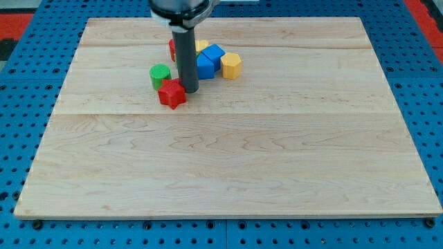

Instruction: Separate the yellow hexagon from the blue cube

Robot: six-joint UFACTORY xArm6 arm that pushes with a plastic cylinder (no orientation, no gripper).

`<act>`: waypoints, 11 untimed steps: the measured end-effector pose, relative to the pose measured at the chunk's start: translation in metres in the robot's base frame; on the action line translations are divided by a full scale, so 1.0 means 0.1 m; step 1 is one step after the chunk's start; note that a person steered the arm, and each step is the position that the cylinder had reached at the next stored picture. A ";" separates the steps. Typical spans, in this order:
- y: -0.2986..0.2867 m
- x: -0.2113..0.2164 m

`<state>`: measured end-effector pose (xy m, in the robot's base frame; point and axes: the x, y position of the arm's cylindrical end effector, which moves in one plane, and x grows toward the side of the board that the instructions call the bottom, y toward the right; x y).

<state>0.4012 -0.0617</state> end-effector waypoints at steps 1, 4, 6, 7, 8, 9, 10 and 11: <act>-0.09 0.27; -0.10 -0.12; 0.36 -0.19; 0.35 -0.32; 0.43 -0.41; 0.68 -0.46; 0.73 -0.55; 0.83 -0.57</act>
